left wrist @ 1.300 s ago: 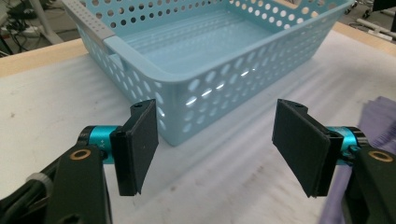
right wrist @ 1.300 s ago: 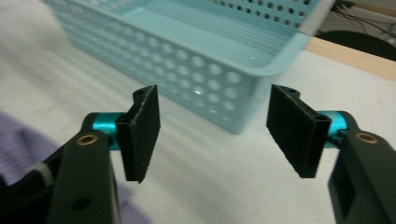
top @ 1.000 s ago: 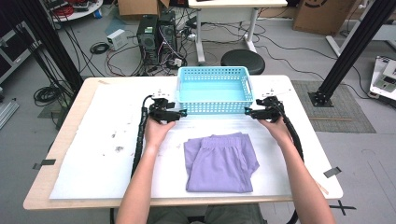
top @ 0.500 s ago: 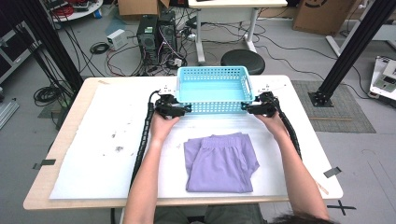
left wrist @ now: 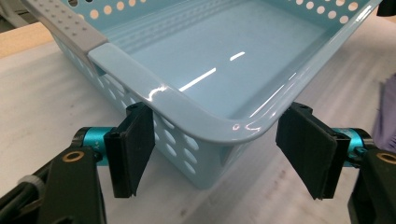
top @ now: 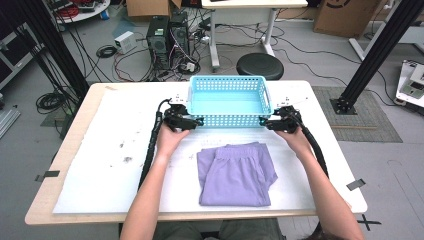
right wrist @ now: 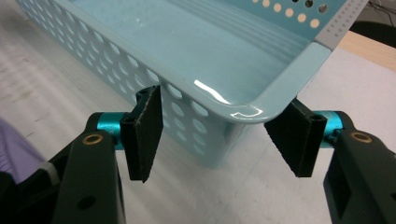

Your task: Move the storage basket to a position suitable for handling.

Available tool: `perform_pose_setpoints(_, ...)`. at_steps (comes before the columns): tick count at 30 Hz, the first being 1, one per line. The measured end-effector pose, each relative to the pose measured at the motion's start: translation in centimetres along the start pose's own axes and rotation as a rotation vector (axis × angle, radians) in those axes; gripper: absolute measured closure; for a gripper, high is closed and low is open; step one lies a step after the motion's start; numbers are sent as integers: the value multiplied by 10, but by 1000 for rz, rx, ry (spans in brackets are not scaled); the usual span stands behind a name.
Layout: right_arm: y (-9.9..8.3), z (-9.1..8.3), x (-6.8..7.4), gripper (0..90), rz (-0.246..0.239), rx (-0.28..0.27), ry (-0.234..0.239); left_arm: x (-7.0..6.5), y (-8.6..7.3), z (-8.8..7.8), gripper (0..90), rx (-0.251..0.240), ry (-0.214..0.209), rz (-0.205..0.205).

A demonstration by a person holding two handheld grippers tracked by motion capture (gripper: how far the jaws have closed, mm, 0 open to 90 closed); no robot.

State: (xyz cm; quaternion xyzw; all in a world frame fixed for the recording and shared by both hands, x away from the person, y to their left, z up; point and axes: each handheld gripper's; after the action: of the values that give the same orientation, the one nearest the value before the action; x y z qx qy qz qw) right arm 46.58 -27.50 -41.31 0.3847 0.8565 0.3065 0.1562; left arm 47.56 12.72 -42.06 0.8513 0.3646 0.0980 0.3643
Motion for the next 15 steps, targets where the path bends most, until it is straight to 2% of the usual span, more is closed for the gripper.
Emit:
perform_pose_setpoints(7,-12,-17,15,384,-3,-19,9,-18,-9,-13,280,2,-7,-4)
perform_pose_setpoints(15,-30,-27,26,383,-21,-31,6,-33,-21,-16,280,8,-3,19)
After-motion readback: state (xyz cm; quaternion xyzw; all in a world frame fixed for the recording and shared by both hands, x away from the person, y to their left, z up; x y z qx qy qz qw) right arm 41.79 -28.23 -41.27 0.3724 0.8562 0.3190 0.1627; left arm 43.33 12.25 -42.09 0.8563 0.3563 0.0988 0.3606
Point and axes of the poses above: each handheld gripper's, and its own axes: z roughly forward along the jaws, y roughly out of its top, x roughly to its left, and after that the axes turned 14 degrees about x, right-handed
